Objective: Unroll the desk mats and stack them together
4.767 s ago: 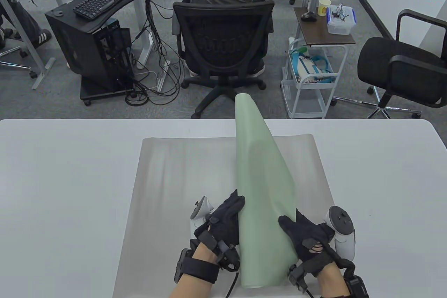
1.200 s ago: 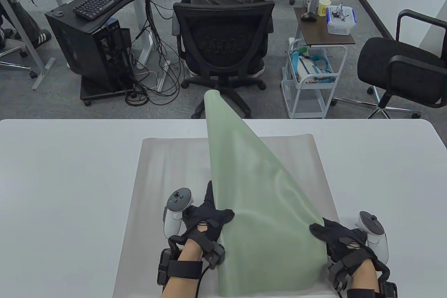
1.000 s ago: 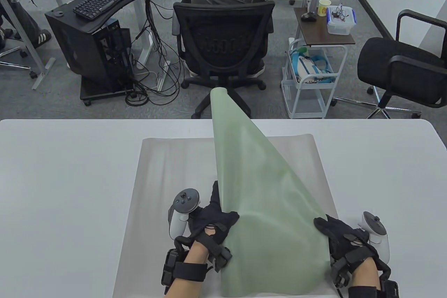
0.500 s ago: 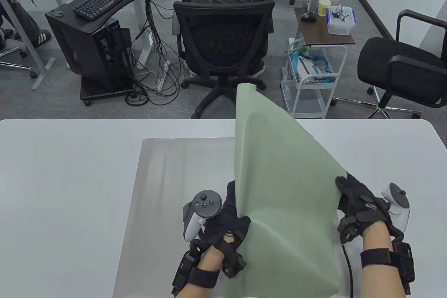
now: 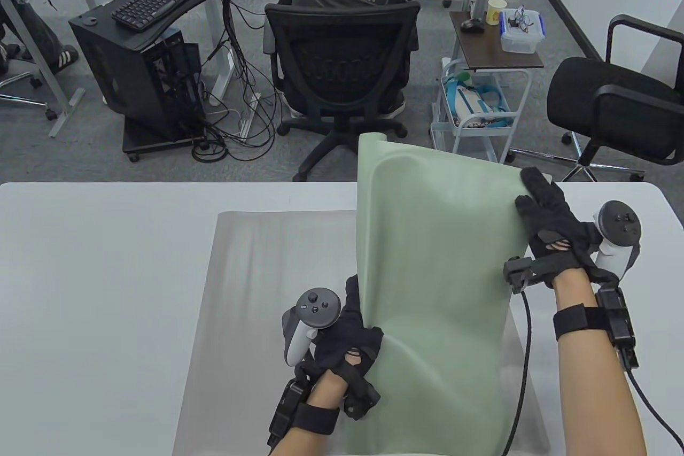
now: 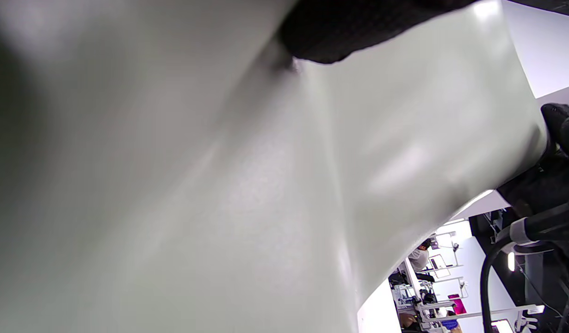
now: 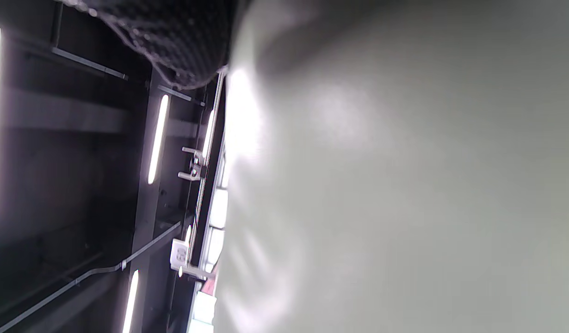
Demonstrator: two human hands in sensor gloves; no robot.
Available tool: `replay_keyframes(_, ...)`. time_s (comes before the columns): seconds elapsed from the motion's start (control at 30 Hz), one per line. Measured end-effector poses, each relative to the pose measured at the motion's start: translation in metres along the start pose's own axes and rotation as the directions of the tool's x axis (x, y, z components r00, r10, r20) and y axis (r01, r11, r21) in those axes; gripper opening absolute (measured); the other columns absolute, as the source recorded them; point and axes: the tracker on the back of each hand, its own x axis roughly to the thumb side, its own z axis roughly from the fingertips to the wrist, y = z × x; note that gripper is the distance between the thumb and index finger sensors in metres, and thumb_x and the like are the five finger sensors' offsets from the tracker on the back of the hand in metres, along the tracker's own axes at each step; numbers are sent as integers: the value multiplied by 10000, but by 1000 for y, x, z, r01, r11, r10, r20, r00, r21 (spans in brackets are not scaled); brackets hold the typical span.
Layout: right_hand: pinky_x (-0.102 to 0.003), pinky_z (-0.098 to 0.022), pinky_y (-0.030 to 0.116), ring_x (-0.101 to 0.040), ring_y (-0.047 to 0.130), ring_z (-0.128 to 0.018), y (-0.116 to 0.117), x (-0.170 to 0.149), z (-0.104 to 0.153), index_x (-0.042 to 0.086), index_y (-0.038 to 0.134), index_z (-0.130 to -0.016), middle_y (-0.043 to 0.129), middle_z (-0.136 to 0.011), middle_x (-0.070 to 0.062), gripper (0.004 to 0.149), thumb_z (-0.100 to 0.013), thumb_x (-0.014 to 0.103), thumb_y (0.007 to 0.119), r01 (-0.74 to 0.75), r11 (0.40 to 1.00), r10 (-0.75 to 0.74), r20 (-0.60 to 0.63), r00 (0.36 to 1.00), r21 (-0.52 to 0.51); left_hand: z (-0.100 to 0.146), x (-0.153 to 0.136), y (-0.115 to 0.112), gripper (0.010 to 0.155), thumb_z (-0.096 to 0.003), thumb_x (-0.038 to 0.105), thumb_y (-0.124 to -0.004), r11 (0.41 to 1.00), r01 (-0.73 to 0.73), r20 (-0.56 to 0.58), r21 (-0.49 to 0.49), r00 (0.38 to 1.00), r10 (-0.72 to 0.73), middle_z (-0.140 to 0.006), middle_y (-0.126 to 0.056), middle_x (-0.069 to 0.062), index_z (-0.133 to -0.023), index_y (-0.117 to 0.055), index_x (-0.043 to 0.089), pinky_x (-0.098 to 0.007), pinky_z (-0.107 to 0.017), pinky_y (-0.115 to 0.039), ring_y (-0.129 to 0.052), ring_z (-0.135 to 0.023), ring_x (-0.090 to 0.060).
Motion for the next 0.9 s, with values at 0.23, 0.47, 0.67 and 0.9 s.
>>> replay_keyframes(0.23,-590,-744,358,-337,255,-1051,31,4,-14,174,567,-1057,233,-1159,136,611,-505,307,794,-480,876,478,51,877,49,-6,-6,1,914,-508,213,-761,999,-41,-26,-10,999,41,-1103,-362,-125,-968,21,322,-466,-599,-832,-855,-816,-282)
replay_keyframes(0.47,-589,-755,150,-294,-1,-1034,80,-44,-30,254,288,-1083,-42,-1104,172,780,-489,436,760,-952,246,965,50,259,181,-17,-16,-12,915,-509,213,-760,986,-159,-100,-51,983,153,-1102,-357,-129,-964,27,314,-469,-604,-826,-852,-818,-285)
replay_keyframes(0.67,-608,-733,116,-349,-134,-974,105,-91,-23,389,149,-1052,-235,-1008,78,824,-436,601,652,-950,-17,999,37,-5,313,-27,-25,-20,917,-508,213,-760,974,-214,-168,-77,965,199,-1100,-359,-136,-962,31,309,-467,-610,-822,-848,-820,-288)
replay_keyframes(0.9,-610,-642,-77,-374,-251,-905,94,-113,60,396,48,-1025,-231,-1024,44,885,-408,666,622,-520,575,779,-229,584,631,-36,-33,-24,919,-508,212,-759,971,-228,-232,-77,951,205,-1095,-367,-150,-960,35,302,-465,-623,-809,-842,-817,-299)
